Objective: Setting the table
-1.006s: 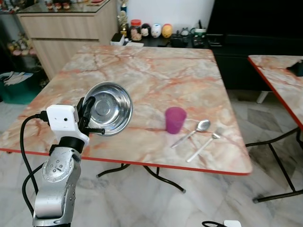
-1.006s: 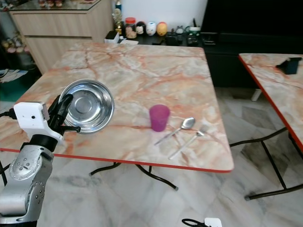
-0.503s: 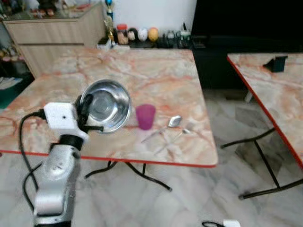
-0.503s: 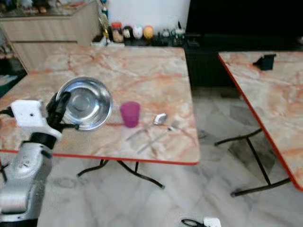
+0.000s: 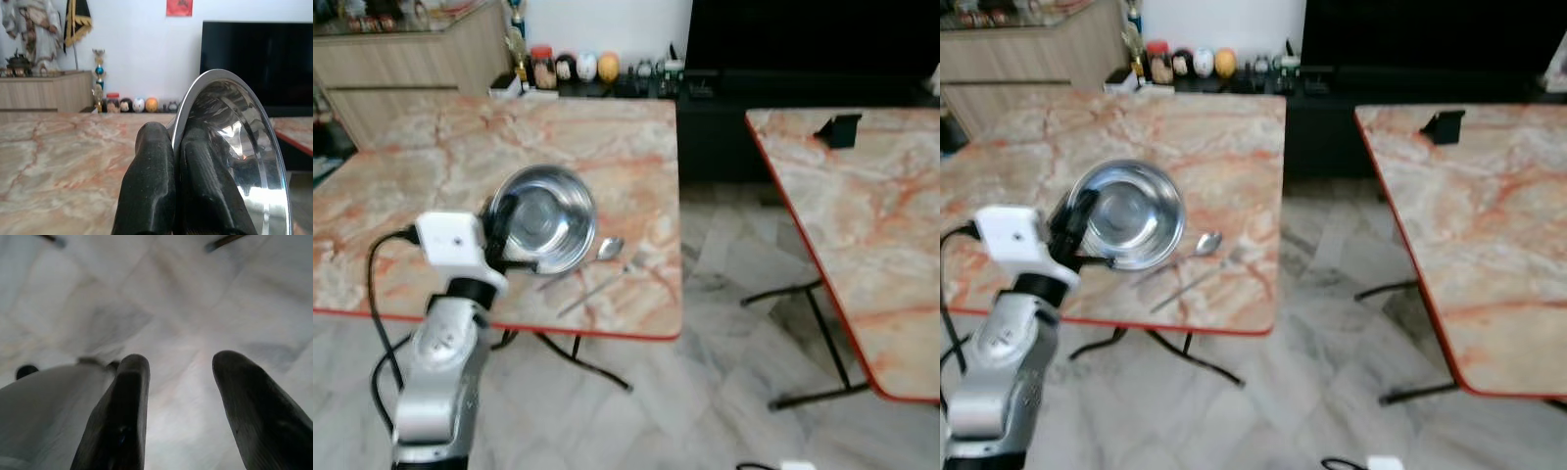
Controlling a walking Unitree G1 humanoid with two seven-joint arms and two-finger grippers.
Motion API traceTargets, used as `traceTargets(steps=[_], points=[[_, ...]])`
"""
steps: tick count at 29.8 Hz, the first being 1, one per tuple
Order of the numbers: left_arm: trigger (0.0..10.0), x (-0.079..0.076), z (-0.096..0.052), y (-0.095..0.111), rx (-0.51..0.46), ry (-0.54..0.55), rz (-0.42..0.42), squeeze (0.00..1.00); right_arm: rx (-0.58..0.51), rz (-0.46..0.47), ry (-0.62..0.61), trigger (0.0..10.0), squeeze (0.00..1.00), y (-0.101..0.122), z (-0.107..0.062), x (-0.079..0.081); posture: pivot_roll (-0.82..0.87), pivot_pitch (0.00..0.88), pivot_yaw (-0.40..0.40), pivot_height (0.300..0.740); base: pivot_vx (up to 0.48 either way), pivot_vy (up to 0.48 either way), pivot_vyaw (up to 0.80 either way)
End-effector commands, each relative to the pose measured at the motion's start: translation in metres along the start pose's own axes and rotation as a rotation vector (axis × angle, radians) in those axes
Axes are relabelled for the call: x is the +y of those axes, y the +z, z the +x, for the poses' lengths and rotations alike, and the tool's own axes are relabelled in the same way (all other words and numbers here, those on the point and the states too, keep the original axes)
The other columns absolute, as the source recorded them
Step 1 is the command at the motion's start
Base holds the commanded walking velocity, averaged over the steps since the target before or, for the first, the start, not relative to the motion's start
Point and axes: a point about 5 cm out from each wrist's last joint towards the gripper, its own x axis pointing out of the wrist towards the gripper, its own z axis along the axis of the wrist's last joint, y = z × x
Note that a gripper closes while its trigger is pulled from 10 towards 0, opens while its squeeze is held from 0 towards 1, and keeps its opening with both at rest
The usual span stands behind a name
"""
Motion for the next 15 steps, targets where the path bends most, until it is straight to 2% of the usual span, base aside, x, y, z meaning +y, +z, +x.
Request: traceTargets(steps=[1,15], points=[[10.0,0.0074,-0.0011,0.0035,-0.016,0.021,0.020,0.00,-0.005,0.006,0.020,10.0,0.00,0.0011,0.0012,0.0089,-0.02,0.000,-0.002,0.732,0.000,-0.349,0.00],[10.0,0.0072,-0.0004,0.0032,-0.017,0.016,0.020,0.00,0.000,0.010,0.024,10.0,0.00,-0.0015,0.0008,0.0110,-0.03,0.000,0.010,0.732,0.000,-0.353,0.00]])
